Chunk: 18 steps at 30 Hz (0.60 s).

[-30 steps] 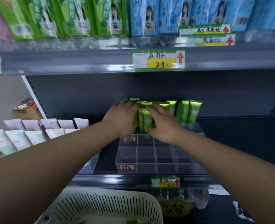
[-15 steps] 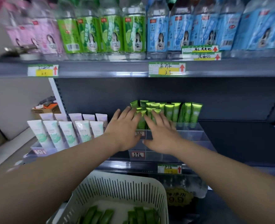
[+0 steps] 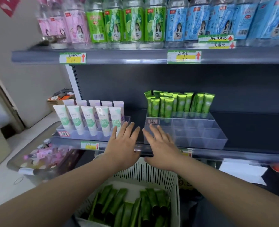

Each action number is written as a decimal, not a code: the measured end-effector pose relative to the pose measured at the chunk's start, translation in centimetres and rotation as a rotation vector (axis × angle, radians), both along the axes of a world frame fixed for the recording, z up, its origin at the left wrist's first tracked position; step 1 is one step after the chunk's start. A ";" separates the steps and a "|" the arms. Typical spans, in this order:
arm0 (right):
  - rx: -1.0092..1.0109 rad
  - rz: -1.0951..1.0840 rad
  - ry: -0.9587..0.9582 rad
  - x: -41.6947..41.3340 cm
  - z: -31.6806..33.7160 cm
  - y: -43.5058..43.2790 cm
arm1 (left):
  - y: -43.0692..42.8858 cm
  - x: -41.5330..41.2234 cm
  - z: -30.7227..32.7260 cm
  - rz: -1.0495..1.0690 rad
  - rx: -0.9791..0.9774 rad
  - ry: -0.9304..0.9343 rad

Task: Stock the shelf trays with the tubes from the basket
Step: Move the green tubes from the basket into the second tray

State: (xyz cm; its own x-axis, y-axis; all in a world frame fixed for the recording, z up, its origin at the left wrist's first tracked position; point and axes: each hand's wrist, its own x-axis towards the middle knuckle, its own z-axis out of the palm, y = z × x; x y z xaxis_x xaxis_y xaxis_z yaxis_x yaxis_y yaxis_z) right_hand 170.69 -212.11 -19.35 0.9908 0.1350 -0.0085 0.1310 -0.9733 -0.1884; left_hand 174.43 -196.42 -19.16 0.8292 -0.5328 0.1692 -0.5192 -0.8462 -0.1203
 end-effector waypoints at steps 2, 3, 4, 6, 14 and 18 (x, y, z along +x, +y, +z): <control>-0.003 0.014 0.017 -0.5 -1.1 0.6 | 0.7 -0.5 -1.1 0.010 0.011 0.018; -0.005 0.021 0.022 -0.7 -1.7 0.8 | 1.0 -0.7 -1.6 0.017 0.012 0.029; -0.007 0.027 0.027 -0.8 -2.2 1.0 | 1.3 -0.8 -2.0 0.022 0.009 0.040; 0.004 0.042 0.044 -1.1 -3.4 1.3 | 1.7 -1.1 -3.0 0.022 0.004 0.064; 0.084 0.056 0.130 -2.0 -7.5 2.4 | 3.1 -1.8 -7.3 0.004 -0.041 0.164; 0.131 0.044 0.197 -2.2 -9.7 2.7 | 3.8 -1.8 -9.8 0.007 -0.051 0.225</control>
